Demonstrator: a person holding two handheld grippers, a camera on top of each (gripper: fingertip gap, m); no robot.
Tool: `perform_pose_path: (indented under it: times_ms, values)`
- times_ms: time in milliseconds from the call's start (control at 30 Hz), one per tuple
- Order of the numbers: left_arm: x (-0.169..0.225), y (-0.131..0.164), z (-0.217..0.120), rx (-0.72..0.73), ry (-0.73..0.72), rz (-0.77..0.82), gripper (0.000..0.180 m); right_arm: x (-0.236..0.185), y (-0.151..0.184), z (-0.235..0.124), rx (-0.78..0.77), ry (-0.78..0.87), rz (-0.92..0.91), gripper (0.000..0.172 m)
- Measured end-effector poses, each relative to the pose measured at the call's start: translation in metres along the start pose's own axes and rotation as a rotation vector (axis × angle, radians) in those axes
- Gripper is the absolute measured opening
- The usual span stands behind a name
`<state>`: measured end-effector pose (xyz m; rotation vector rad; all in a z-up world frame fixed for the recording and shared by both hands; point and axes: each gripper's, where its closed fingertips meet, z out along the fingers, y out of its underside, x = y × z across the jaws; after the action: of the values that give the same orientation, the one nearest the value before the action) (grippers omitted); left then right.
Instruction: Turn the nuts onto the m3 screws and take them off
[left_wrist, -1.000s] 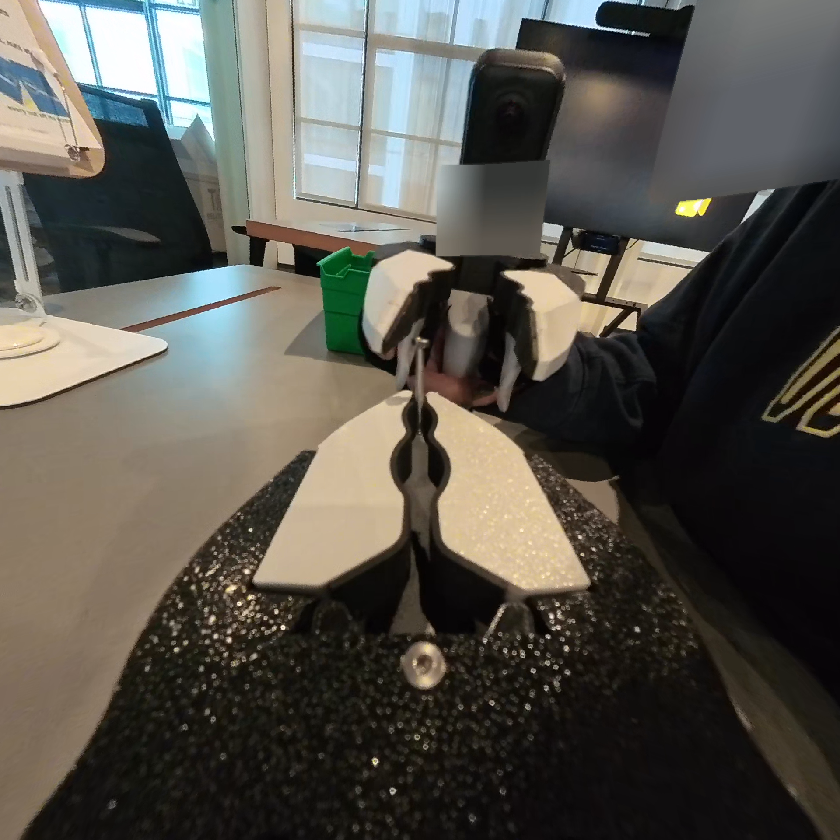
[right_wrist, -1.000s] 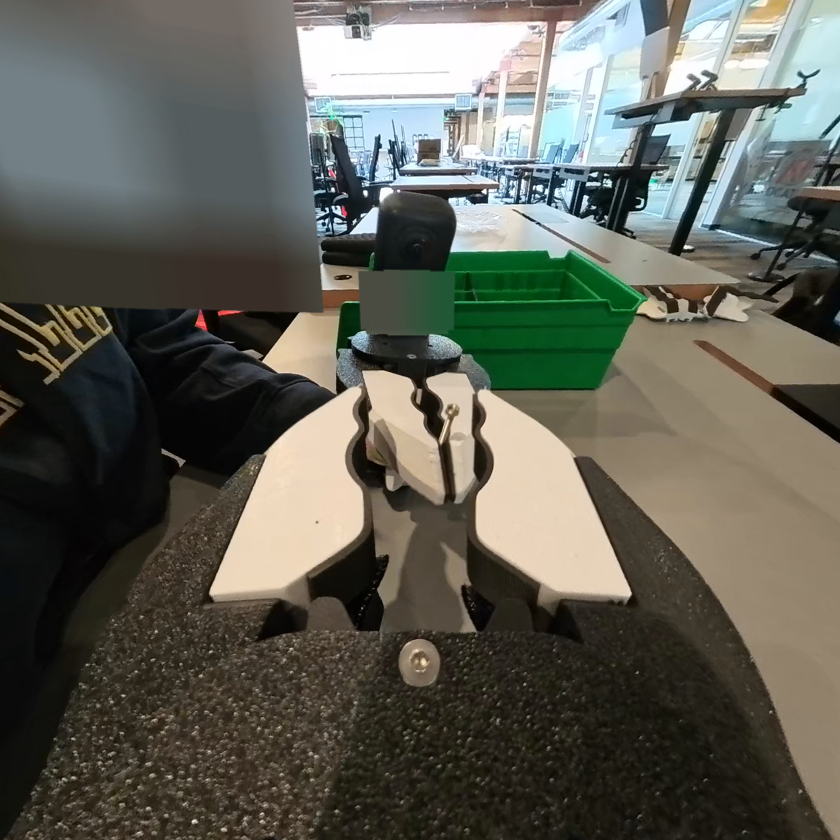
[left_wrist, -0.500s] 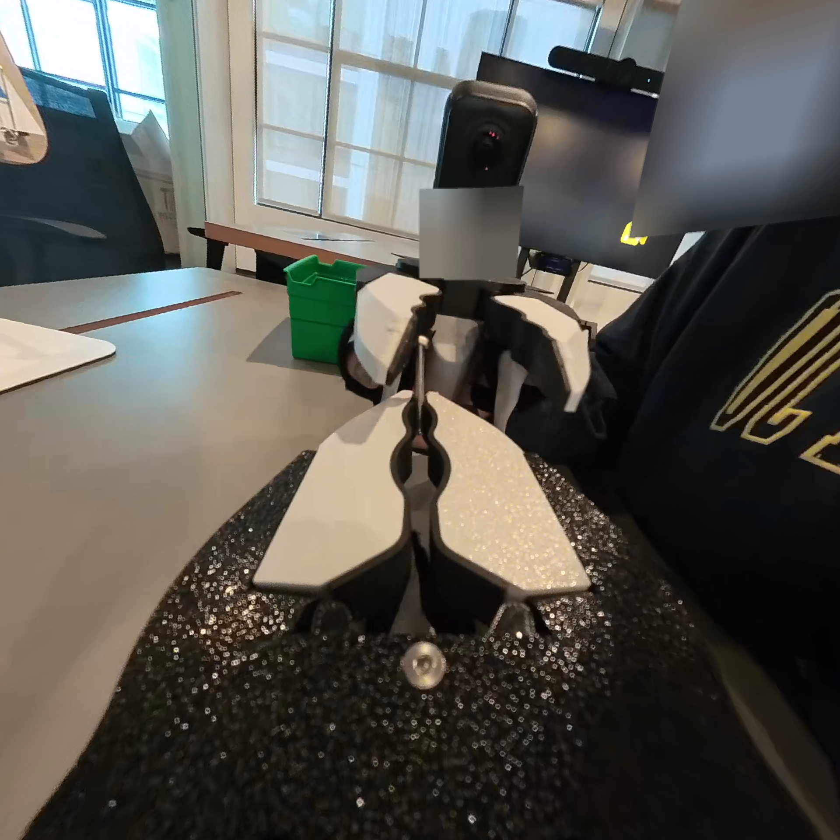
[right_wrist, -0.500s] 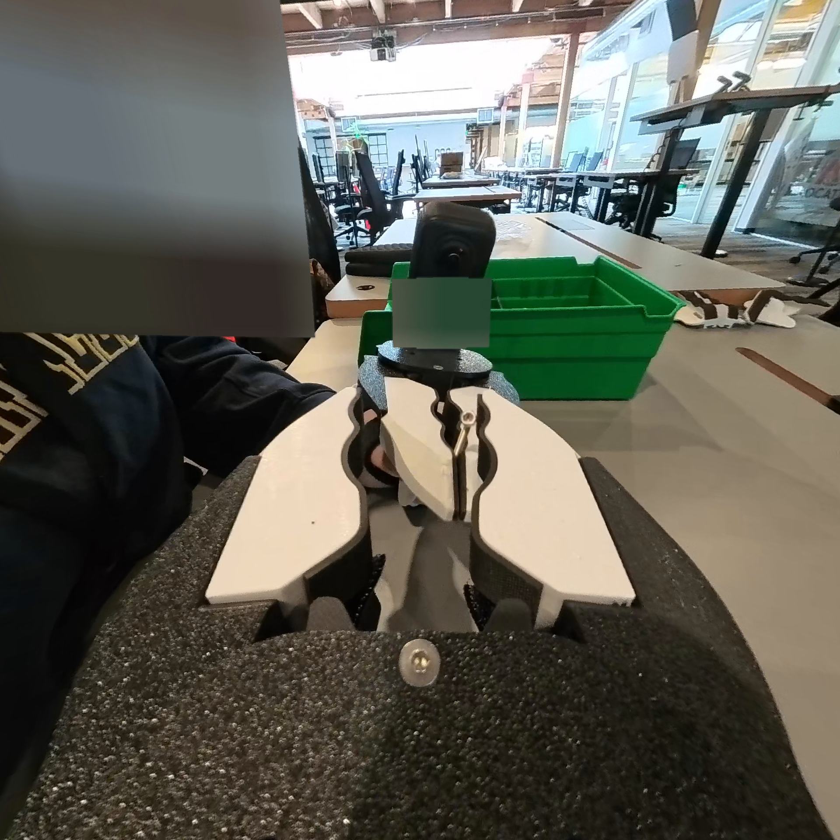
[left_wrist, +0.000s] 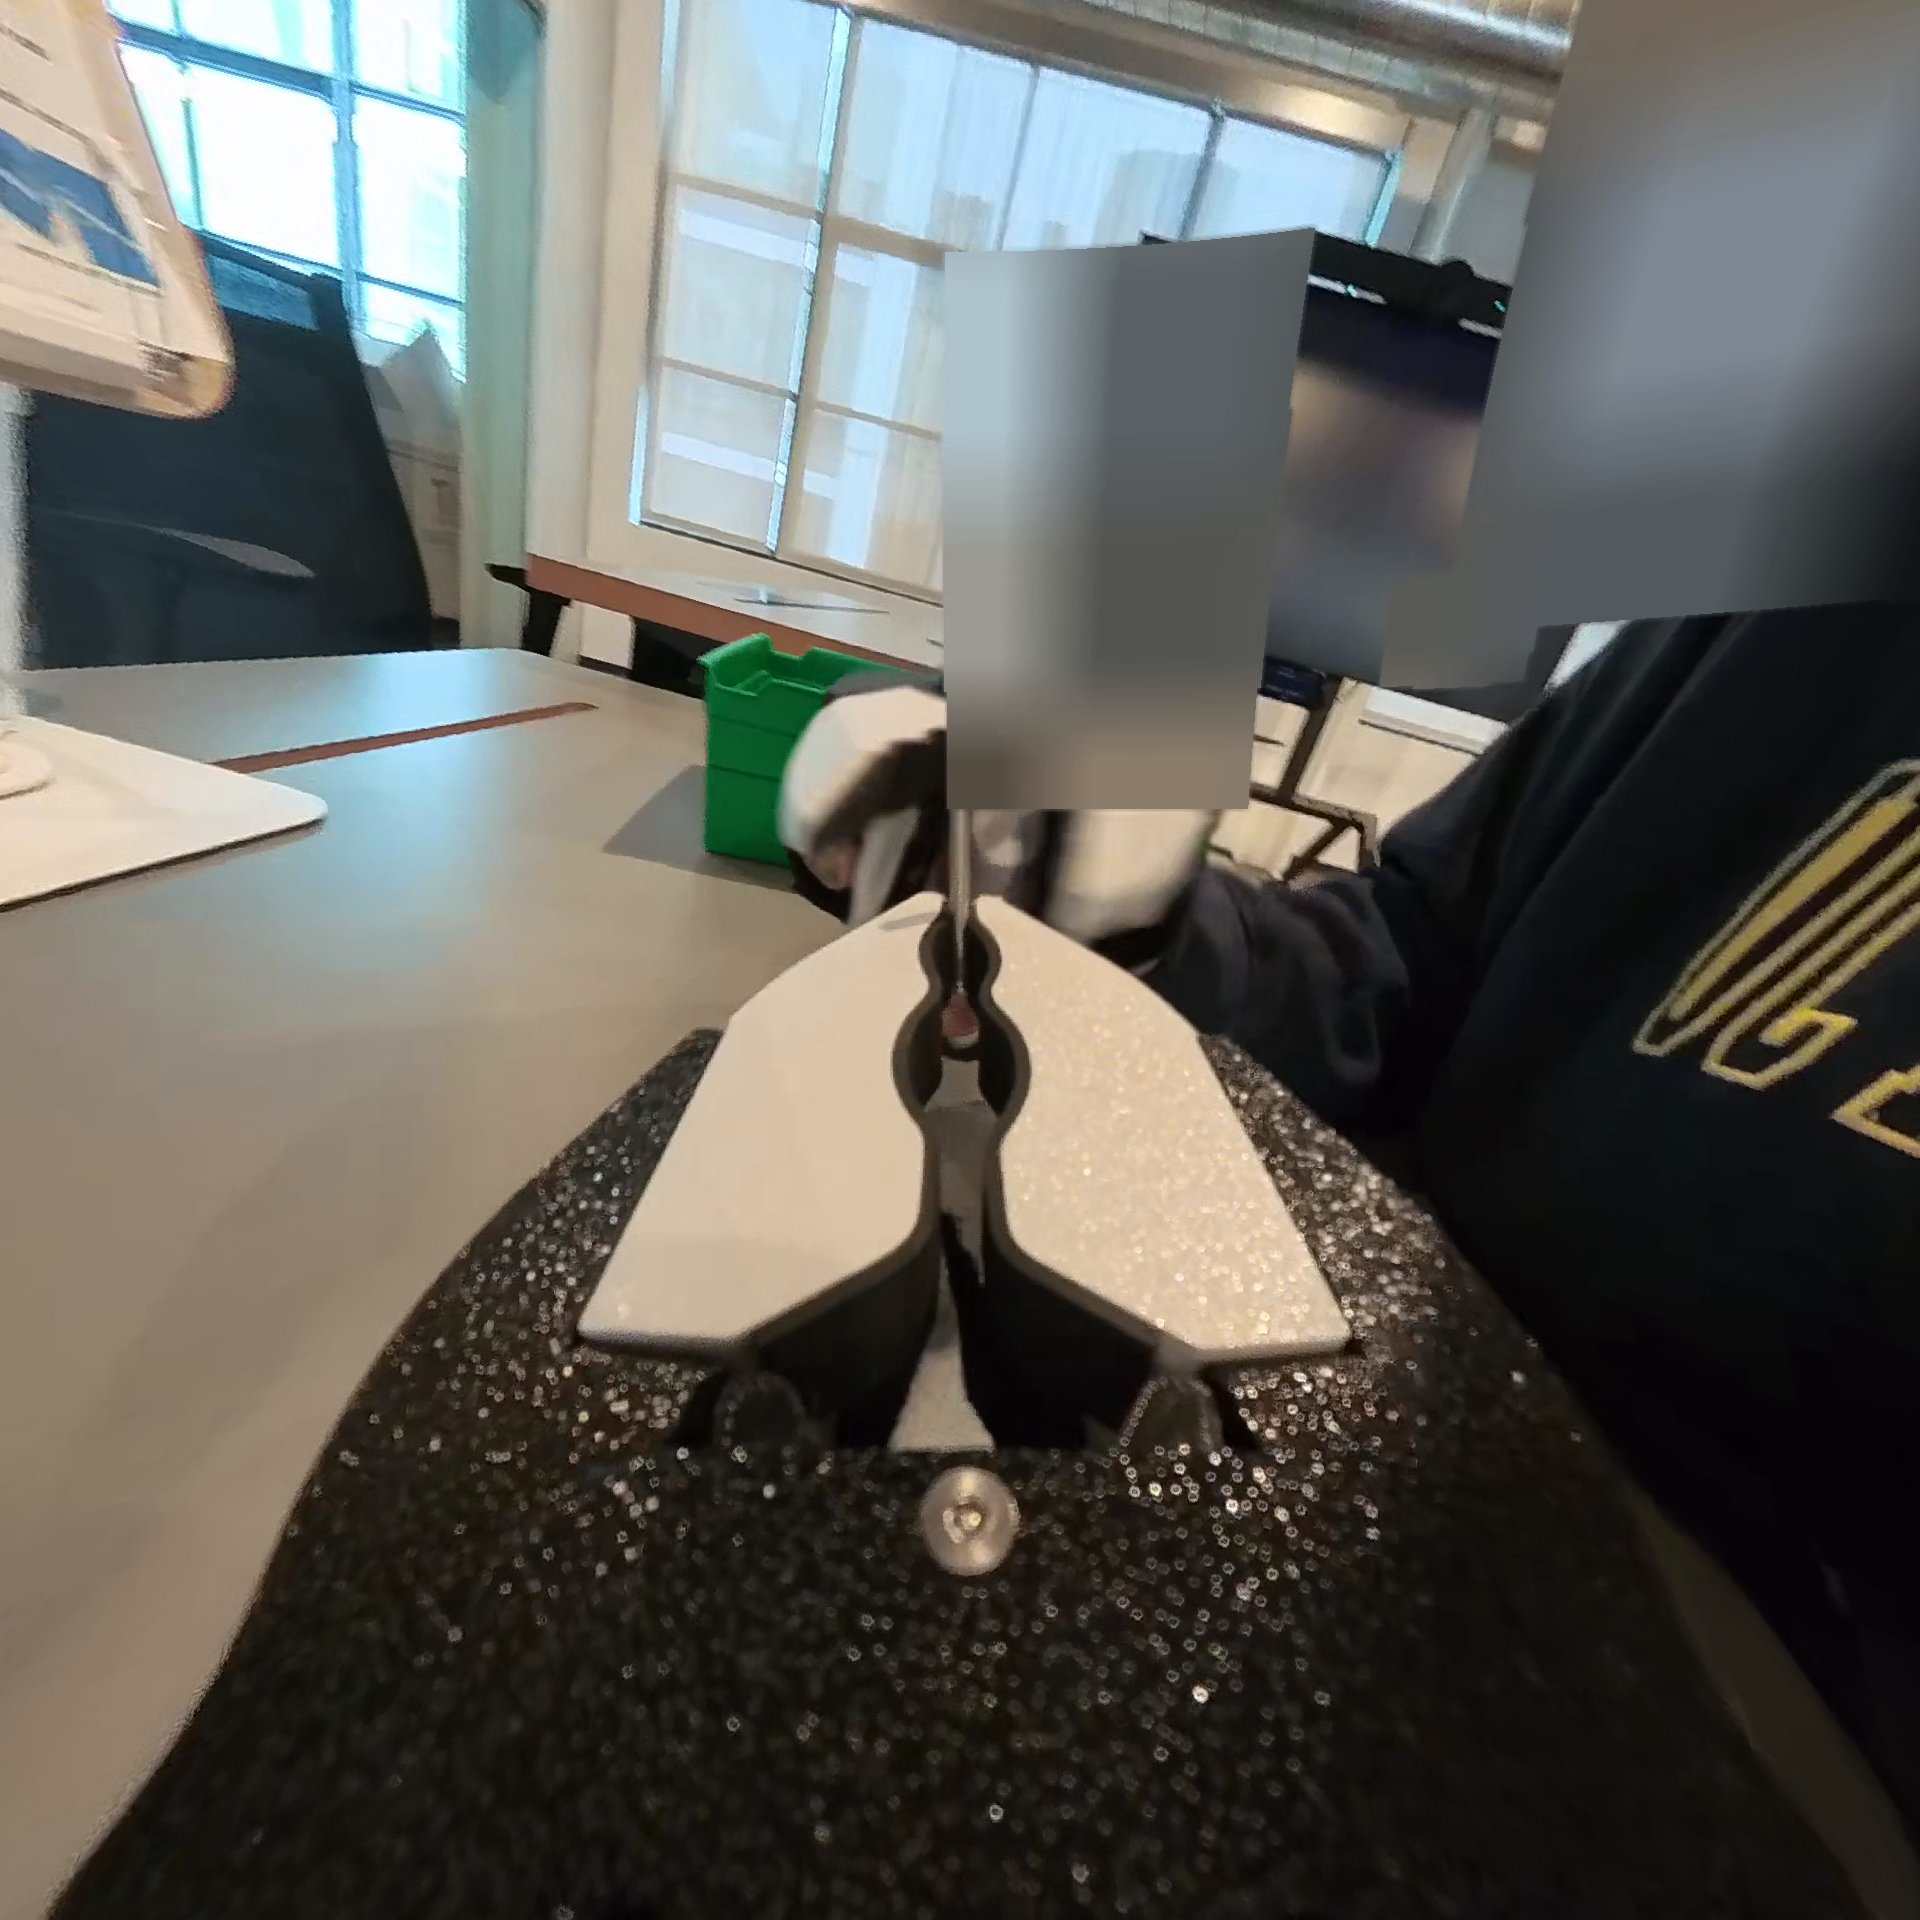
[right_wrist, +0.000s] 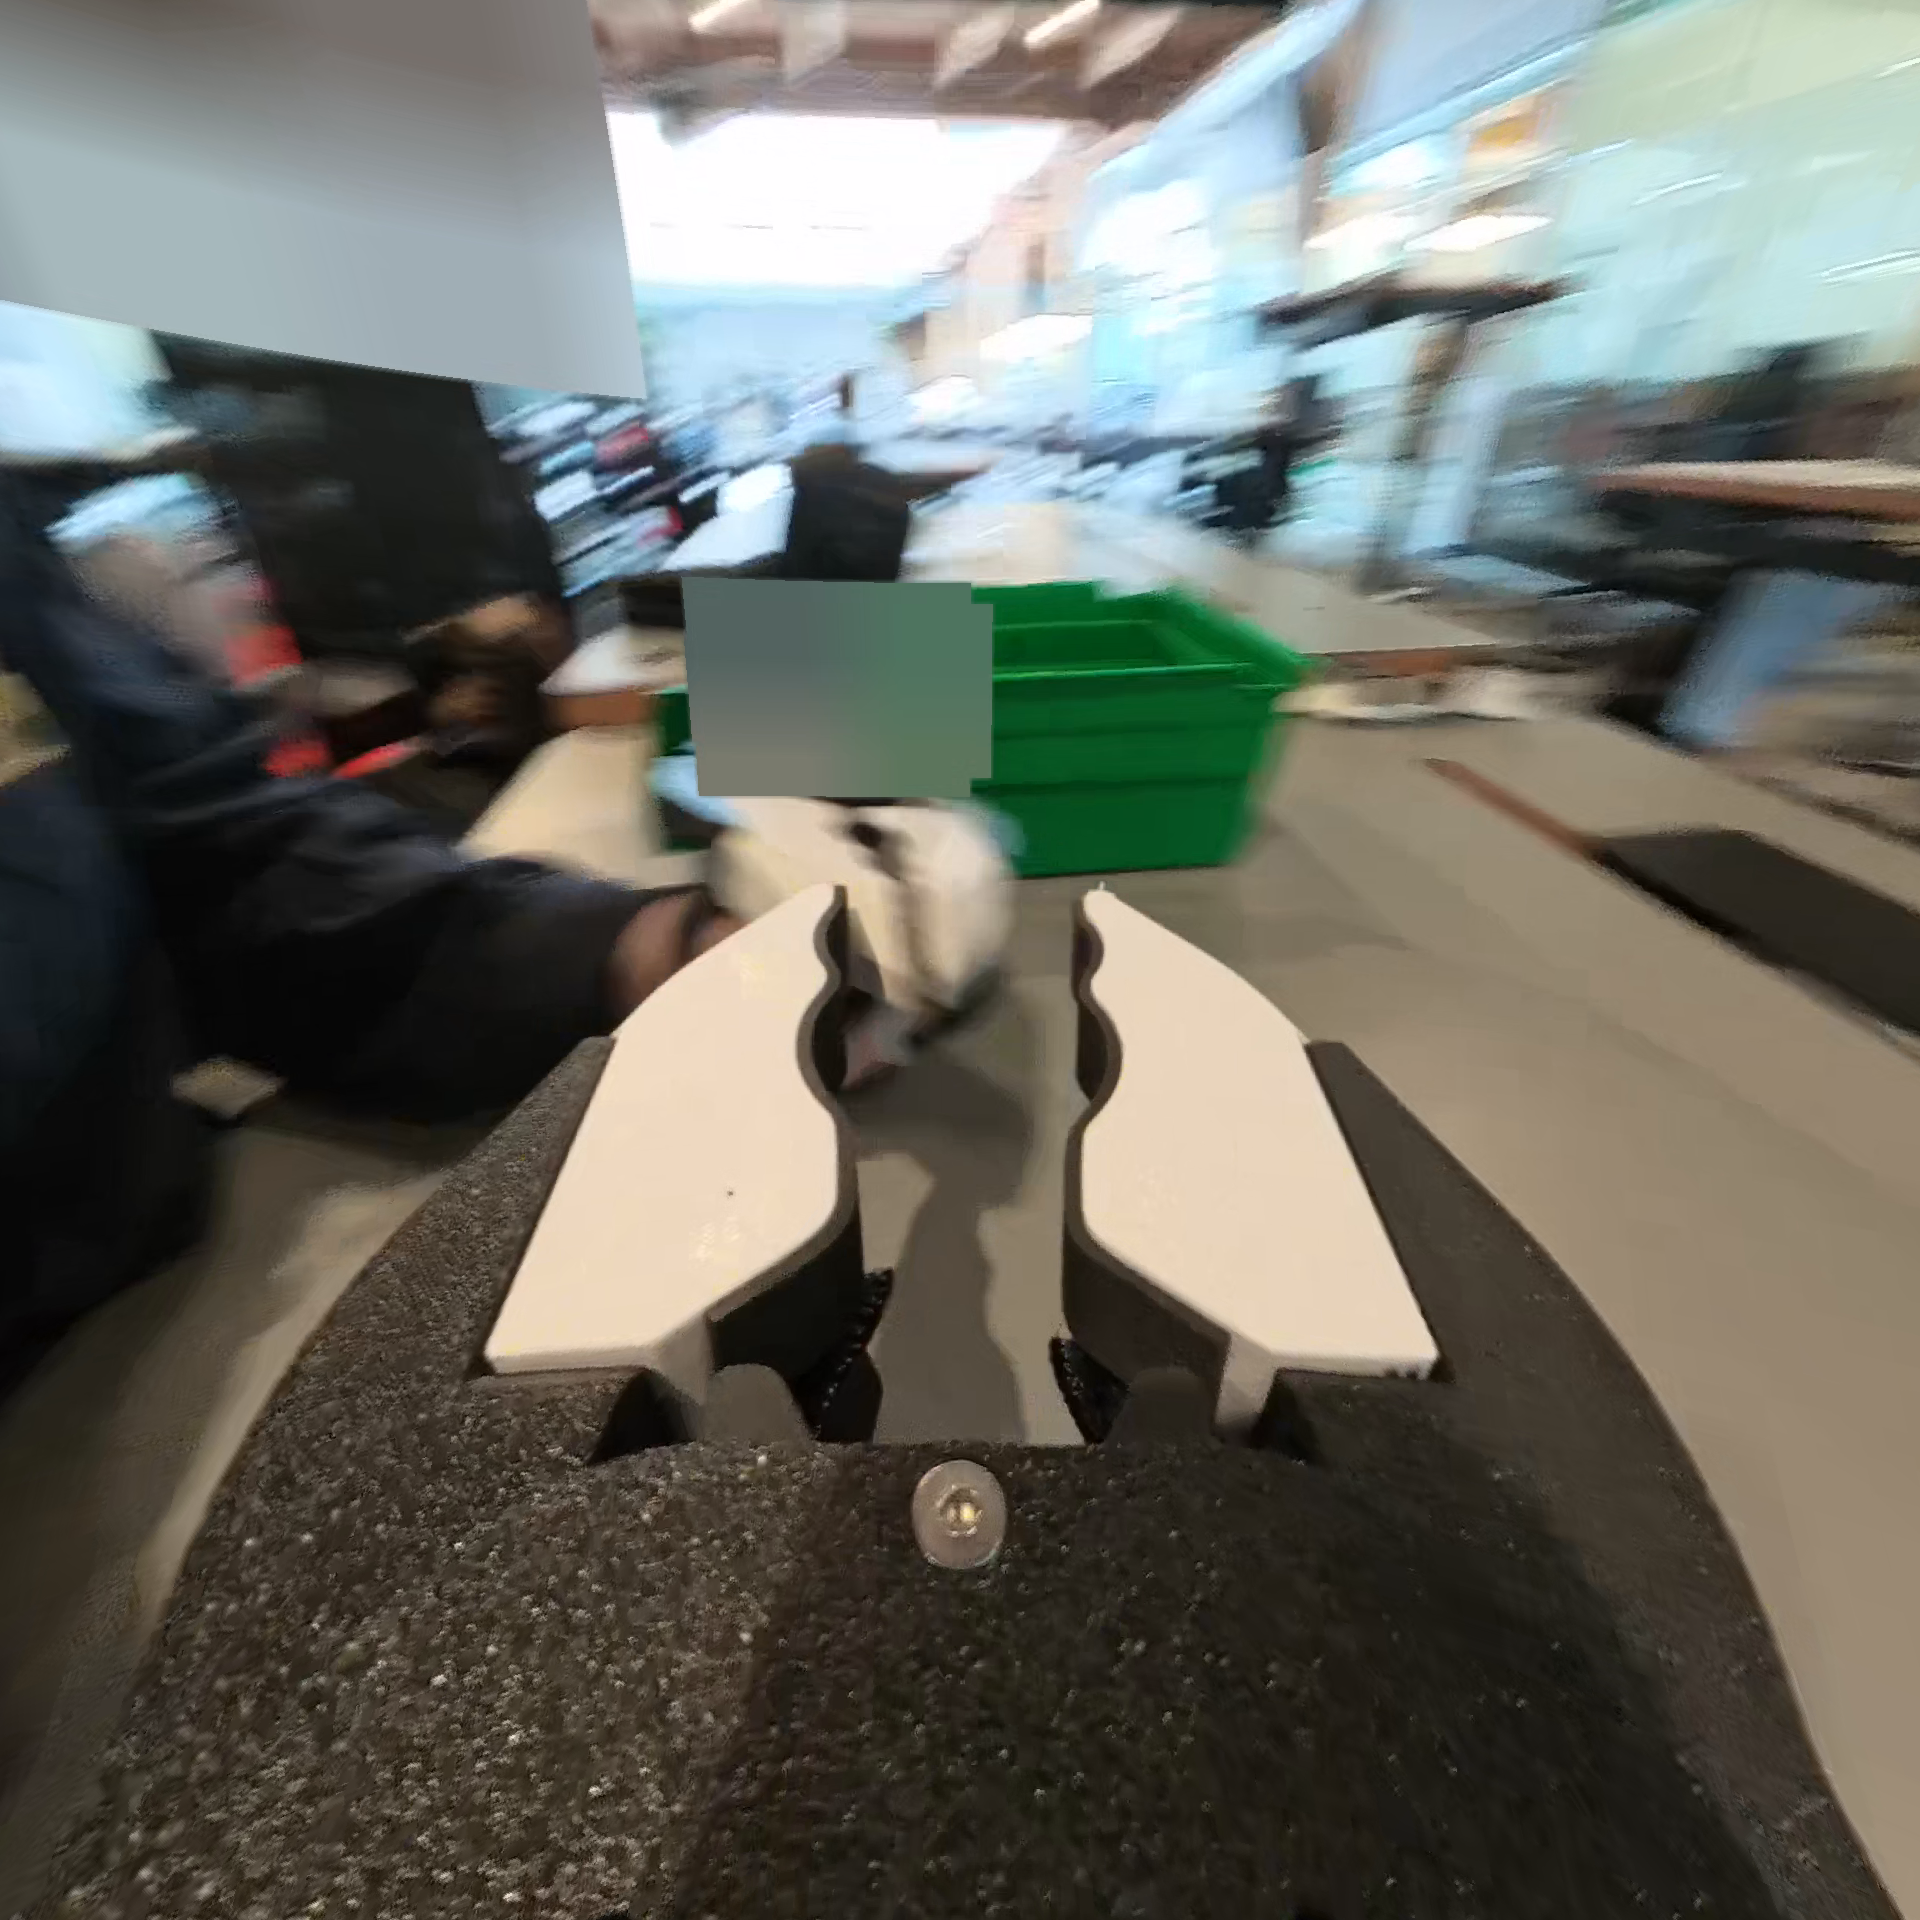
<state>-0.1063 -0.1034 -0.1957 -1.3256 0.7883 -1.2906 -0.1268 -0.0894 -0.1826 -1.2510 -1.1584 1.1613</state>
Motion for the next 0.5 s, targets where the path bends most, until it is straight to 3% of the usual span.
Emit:
perform_pose_path:
  times_ms: [200, 500]
  values:
    - [-0.009, -0.002, -0.005, 0.001, -0.082, 0.036, 0.001, 0.076, 0.008, -0.048, 0.1, 0.481, -0.017, 0.033]
    - [-0.019, 0.007, -0.003, -0.095, -0.231, 0.168, 0.001, 0.113, 0.007, -0.124, -0.012, 0.862, -0.159, 0.014]
